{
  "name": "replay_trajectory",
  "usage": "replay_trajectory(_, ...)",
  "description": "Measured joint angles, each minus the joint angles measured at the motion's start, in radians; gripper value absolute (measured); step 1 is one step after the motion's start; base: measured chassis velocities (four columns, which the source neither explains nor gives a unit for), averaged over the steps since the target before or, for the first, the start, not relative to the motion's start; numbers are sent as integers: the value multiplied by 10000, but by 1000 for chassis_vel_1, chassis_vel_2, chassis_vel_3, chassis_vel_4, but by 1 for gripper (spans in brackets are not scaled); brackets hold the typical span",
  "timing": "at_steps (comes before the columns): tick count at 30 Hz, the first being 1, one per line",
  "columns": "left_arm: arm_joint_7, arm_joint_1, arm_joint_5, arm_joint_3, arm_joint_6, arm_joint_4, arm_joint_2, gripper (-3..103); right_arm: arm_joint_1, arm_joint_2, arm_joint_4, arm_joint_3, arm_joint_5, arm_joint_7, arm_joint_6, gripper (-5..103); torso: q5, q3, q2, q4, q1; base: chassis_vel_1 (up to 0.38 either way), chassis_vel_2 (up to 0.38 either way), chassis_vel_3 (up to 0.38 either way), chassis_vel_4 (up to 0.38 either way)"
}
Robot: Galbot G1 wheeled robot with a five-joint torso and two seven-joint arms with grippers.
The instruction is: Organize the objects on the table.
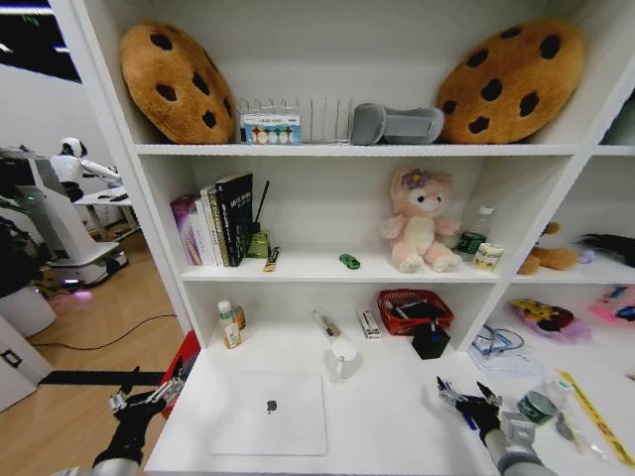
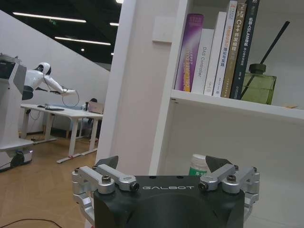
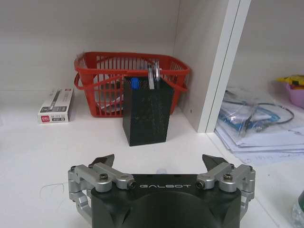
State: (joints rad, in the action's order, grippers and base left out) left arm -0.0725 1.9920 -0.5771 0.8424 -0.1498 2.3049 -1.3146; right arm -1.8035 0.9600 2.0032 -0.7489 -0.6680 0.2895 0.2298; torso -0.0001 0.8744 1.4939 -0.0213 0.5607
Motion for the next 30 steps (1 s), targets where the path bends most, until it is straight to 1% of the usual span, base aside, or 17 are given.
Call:
replay_trajectory(1,0,0,0,0,0,0,0,100,0,0,0,0,0,0,0,100,0,0,0,0,0,0,0,0,0)
replay_trajectory(3,-9,0,24,11,0,-5,-69,100,202,-91,-176,116,-335,153,366,100,1,0,0,-1,0,0,0,0,0)
replay_trajectory(4,-9,0,24,11,0,-5,-69,100,202,-91,-176,116,-335,153,366,100,1,0,0,-1,0,0,0,0,0)
replay_trajectory(5,-14,8,48,9,0,-5,-118,100,285,-116,-258,167,-564,237,550,100,0,0,0,-2,0,0,0,0,0)
replay_trajectory(7,-29,40,137,-1,0,-7,-209,100,451,-145,-421,266,-852,304,661,100,2,0,0,-2,0,0,0,0,0)
replay_trajectory(16,-56,109,188,70,9,53,-262,100,952,-240,-809,496,-1149,326,704,100,1,0,0,-2,0,0,0,0,0)
replay_trajectory(21,-100,127,257,71,37,77,-337,100,1534,-351,-1410,734,-1299,282,703,100,1,1,0,0,0,0,0,0,0)
replay_trajectory(25,-112,131,307,62,53,107,-381,100,1594,-388,-1473,884,-1309,218,688,100,1,0,0,-3,-1,0,0,0,0)
replay_trajectory(30,-119,142,379,36,55,99,-459,100,1617,-363,-1531,1031,-1221,217,670,100,1,1,0,0,0,0,0,0,0)
